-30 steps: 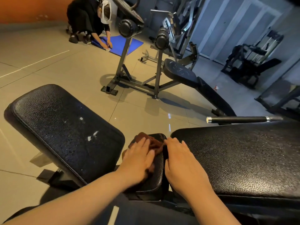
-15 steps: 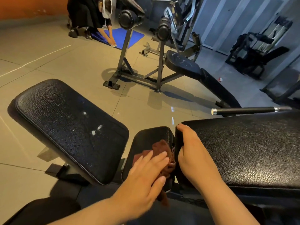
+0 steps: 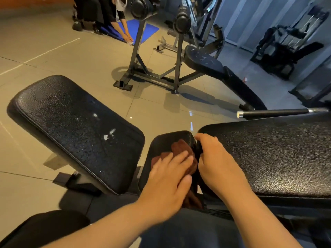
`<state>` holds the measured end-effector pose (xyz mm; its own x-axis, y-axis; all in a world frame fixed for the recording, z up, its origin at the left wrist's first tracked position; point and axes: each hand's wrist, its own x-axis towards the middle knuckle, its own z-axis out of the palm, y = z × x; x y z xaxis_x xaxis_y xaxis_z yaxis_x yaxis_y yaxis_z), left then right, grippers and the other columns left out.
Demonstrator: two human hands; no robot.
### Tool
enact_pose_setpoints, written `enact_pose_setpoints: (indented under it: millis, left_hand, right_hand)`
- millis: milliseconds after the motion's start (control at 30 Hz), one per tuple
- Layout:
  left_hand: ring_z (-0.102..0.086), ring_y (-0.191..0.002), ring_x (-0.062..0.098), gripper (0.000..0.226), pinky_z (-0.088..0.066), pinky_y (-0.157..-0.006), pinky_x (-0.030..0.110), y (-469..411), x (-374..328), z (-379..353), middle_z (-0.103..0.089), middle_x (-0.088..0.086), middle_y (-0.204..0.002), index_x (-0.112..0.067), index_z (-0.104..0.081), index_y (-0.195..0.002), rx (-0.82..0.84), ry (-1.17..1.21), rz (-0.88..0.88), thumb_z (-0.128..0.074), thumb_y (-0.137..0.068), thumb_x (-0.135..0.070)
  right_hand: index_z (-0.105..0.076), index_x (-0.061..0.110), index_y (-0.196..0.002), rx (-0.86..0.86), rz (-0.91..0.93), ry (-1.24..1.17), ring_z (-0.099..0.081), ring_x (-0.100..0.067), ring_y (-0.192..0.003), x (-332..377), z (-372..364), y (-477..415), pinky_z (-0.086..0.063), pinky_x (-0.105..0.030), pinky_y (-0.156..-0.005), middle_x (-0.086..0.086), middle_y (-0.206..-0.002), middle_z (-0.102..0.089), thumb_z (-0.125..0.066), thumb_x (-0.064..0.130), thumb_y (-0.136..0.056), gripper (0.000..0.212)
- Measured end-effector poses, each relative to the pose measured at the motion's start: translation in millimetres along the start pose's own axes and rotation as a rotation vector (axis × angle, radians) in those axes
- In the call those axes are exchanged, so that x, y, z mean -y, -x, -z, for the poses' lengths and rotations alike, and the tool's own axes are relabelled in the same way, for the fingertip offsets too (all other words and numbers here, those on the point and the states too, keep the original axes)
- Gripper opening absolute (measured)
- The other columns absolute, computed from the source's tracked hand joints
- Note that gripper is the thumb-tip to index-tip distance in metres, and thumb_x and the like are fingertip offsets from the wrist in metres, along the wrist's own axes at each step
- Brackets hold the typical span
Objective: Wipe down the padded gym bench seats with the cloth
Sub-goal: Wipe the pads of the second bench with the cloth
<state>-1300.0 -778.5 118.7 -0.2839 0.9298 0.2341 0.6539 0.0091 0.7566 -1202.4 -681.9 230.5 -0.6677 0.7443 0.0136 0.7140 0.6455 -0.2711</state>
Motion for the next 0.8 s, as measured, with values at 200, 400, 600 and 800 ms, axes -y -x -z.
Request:
enact_pose_setpoints:
  millis: [200,400,600,800]
  left_hand:
    - [-0.013,-0.149,0.006,0.049,-0.013,-0.124,0.036,7.7,48.2,9.9,-0.020,-0.019,-0.159,-0.038,-0.027,-0.153,-0.021,0.137,0.272,-0.026,-0.104,-0.045]
    - [0.000,-0.152,0.020,0.065,-0.007,-0.124,0.045,-29.2,22.6,11.6,-0.005,-0.012,-0.162,-0.029,-0.016,-0.157,0.137,0.106,0.305,-0.040,-0.097,-0.031]
    - [-0.041,-0.138,0.007,0.094,-0.033,-0.118,0.037,-2.1,10.7,31.1,-0.040,-0.009,-0.152,-0.037,-0.029,-0.152,0.026,1.320,0.342,-0.047,-0.064,-0.011]
    - [-0.049,-0.125,0.002,0.069,-0.045,-0.103,0.027,-14.6,21.0,43.2,-0.050,-0.022,-0.137,-0.031,-0.055,-0.137,-0.091,1.073,0.481,-0.047,-0.076,0.000]
  right_hand:
    - [-0.046,0.023,-0.138,0.038,0.010,0.119,-0.029,-0.024,-0.145,12.0,1.8,1.0,-0.013,-0.028,-0.121,0.002,-0.137,-0.050,-0.037,0.004,-0.099,0.044]
    - [-0.025,0.034,-0.157,0.063,0.185,0.382,-0.033,-0.019,-0.146,2.5,-8.5,-4.2,-0.004,-0.032,-0.123,0.004,-0.155,-0.041,-0.029,0.033,-0.104,0.053]
    - [-0.040,0.022,-0.155,0.182,0.251,0.591,-0.031,-0.031,-0.149,15.3,-35.0,3.0,-0.013,-0.056,-0.119,-0.009,-0.160,-0.035,-0.026,0.064,-0.094,0.075]
    - [-0.055,0.007,-0.143,0.103,0.132,0.643,-0.048,-0.025,-0.140,26.2,-63.7,-22.8,-0.010,-0.068,-0.116,-0.012,-0.148,-0.053,-0.027,0.044,-0.097,0.066]
